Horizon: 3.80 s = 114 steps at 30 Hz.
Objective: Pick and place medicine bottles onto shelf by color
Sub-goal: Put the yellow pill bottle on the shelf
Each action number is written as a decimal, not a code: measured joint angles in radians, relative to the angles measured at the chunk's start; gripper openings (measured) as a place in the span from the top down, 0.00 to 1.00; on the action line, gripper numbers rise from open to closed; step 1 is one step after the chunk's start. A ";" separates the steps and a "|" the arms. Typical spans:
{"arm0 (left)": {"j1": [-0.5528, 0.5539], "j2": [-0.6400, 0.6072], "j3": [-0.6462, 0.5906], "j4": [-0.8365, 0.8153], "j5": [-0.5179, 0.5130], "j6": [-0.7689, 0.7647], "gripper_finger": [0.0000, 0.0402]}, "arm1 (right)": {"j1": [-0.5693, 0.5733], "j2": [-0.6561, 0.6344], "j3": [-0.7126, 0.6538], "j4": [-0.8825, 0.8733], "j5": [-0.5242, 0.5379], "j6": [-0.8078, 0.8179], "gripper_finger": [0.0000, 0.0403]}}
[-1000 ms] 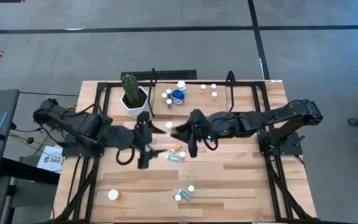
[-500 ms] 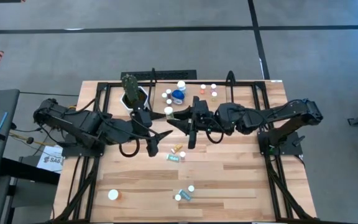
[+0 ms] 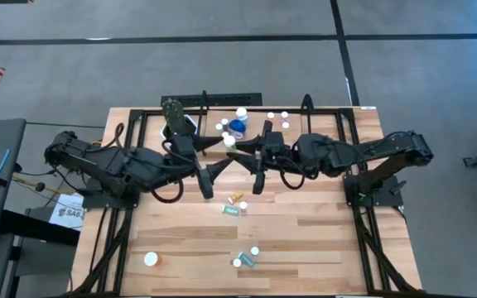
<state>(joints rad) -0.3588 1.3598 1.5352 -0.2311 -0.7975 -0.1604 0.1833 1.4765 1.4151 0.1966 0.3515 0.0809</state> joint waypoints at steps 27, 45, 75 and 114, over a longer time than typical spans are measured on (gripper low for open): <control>0.094 0.000 0.000 0.109 0.157 0.034 0.48 | 0.000 -0.001 0.000 0.074 -0.008 -0.056 0.72; 0.093 0.000 0.000 0.105 0.218 0.085 0.90 | 0.000 -0.002 0.000 0.060 -0.011 -0.056 0.72; 0.173 0.215 0.000 -0.185 0.452 -0.009 0.86 | -0.026 -0.246 -0.001 -0.721 -0.173 0.906 0.42; 0.165 0.278 0.000 -0.196 0.413 0.078 0.86 | -0.082 -0.064 -0.001 -0.796 -0.319 1.090 0.47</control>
<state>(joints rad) -0.1940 1.6382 1.5352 -0.4266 -0.3849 -0.0822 0.1013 1.4124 1.4143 -0.5996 0.0322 1.1711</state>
